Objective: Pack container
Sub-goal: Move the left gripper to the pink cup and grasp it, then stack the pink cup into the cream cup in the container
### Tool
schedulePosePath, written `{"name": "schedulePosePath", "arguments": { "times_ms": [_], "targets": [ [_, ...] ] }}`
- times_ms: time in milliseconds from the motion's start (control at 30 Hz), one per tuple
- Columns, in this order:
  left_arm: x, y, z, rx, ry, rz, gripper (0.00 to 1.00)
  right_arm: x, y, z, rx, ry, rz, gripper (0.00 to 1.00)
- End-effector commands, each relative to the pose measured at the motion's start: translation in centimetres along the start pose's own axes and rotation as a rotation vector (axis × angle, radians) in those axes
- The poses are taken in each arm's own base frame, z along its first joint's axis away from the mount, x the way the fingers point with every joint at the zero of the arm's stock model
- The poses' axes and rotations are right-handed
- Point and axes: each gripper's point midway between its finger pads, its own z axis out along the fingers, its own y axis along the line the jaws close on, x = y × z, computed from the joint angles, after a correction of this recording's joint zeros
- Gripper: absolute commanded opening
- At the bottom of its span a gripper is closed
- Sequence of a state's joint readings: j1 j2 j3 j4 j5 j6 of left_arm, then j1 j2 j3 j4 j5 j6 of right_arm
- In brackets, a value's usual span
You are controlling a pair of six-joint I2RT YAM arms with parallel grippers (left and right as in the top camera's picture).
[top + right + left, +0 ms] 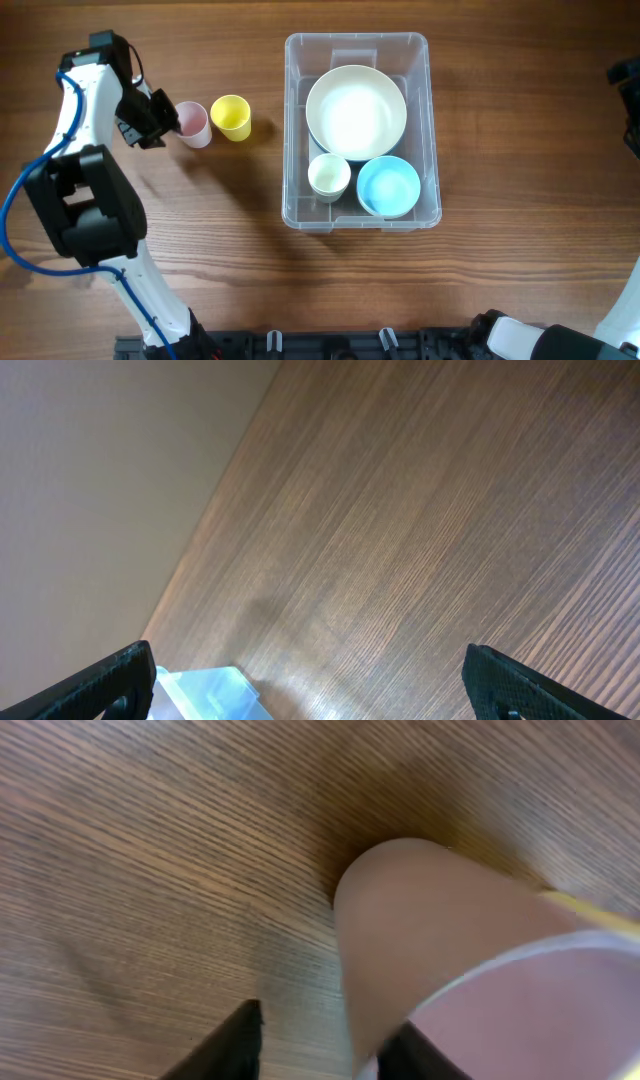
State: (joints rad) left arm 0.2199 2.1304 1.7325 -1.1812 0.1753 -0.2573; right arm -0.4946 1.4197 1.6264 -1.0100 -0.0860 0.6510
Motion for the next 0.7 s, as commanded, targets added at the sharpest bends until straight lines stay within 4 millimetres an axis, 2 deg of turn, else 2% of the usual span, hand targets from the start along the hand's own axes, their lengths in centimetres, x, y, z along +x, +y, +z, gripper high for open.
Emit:
{"name": "schedulePosePath", "arguments": {
  "times_ms": [0, 33, 100, 267, 333, 400, 500, 600, 667],
  "targets": [
    [0.5, -0.6, -0.1, 0.016, 0.012, 0.023, 0.1, 0.0, 0.1, 0.1, -0.003, 0.003, 0.007, 1.0],
    [0.6, -0.5, -0.4, 0.015, 0.012, 0.021, 0.05, 0.0, 0.1, 0.1, -0.003, 0.003, 0.007, 1.0],
    [0.8, -0.1, -1.6, 0.009, 0.005, 0.013, 0.04, 0.0, 0.1, 0.1, -0.003, 0.003, 0.007, 1.0],
    [2.1, -0.5, -9.3, 0.027, -0.108, 0.012, 0.04, 0.0, 0.1, 0.1, -0.003, 0.003, 0.007, 1.0],
    [4.0, -1.8, -12.7, 0.051, -0.17, 0.054, 0.04, 0.0, 0.1, 0.1, -0.003, 0.003, 0.007, 1.0],
    [6.1, -3.5, -14.7, 0.069, -0.203, 0.112, 0.04, 0.0, 0.1, 0.1, -0.003, 0.003, 0.007, 1.0],
    [11.2, -8.5, -16.7, 0.108, -0.231, 0.3, 0.04, 0.0, 0.1, 0.1, -0.003, 0.003, 0.007, 1.0],
    [16.9, -14.2, -15.7, 0.121, -0.195, 0.546, 0.04, 0.0, 0.1, 0.1, -0.003, 0.003, 0.007, 1.0],
    [19.9, -16.6, -14.1, 0.101, -0.17, 0.665, 0.04, 0.0, 0.1, 0.1, -0.003, 0.003, 0.007, 1.0]
  ]
}}
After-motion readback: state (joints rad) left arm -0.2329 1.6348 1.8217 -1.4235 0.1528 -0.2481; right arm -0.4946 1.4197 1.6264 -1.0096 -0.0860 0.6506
